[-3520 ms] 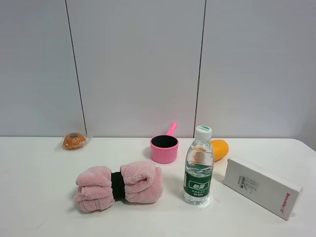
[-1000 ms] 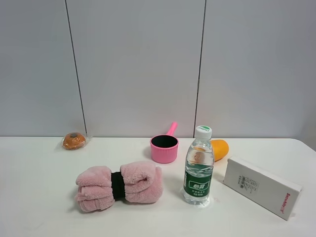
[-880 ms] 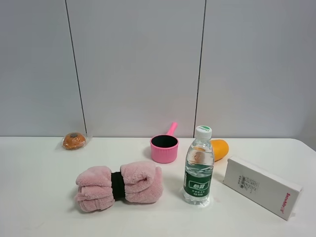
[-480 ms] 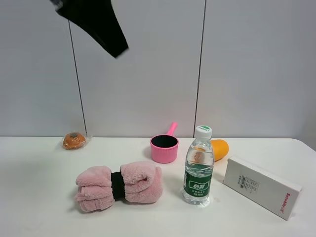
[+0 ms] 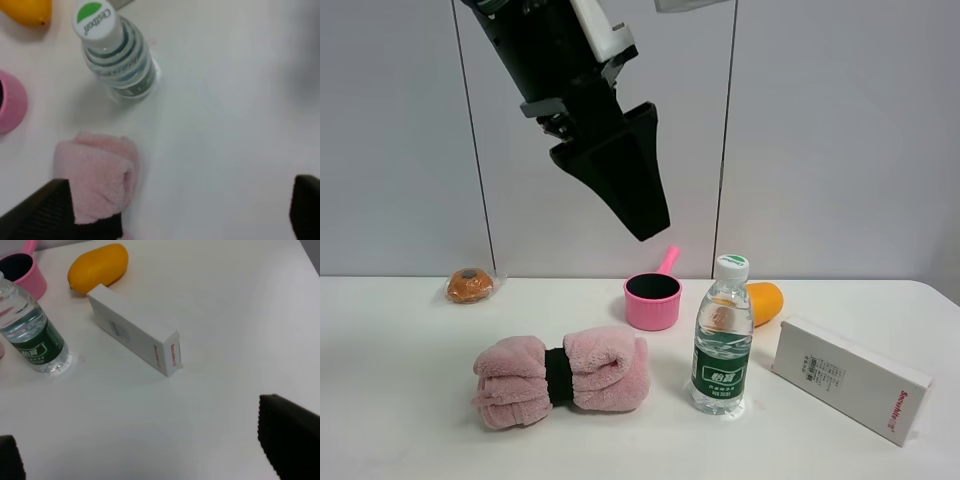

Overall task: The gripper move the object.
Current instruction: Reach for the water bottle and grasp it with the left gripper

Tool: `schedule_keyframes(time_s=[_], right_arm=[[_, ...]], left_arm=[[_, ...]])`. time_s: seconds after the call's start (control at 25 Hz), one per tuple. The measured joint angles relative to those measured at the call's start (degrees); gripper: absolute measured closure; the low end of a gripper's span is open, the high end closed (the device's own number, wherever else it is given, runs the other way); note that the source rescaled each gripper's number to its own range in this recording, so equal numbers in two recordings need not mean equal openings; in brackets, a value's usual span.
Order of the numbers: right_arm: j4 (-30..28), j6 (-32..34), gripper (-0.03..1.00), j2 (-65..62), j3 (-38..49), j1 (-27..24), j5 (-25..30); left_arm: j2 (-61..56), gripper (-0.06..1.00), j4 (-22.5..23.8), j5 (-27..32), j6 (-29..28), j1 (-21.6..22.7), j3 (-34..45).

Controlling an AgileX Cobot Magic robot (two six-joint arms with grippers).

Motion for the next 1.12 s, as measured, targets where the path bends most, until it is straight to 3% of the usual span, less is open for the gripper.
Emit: schedule_keyframes(time_s=[0.16,0.4,0.52,0.68,0.92,1.0,1.12], right_arm=[[0.0,0.0,-0.03,0.0,0.0,0.0,0.0],[0.0,0.0,-0.03,0.0,0.0,0.0,0.0],[0.0,0.0,-0.03,0.0,0.0,0.0,0.0],[0.0,0.0,-0.03,0.0,0.0,0.0,0.0],[0.0,0.0,-0.03,0.0,0.0,0.0,0.0],[0.0,0.0,-0.03,0.0,0.0,0.0,0.0],[0.0,0.0,-0.03,0.0,0.0,0.0,0.0]], left_arm=[[-2.0,0.20,0.0,-9.5,1.1,0.0,7.2],[-6.0,0.20,0.1,-37.3,4.0,0.4,26.4],[-6.3,0.20,0.1,-45.1,4.0,0.5,34.0],[-5.5,0.20,-0.1,-47.2,4.0,0.5,38.9],[-4.4,0.20,-2.8,-48.1,2.7,0.5,39.4],[-4.4,0.20,0.6,-48.6,-2.0,0.6,39.4],[-4.4,0.20,10.1,-50.3,-17.5,1.8,39.4]])
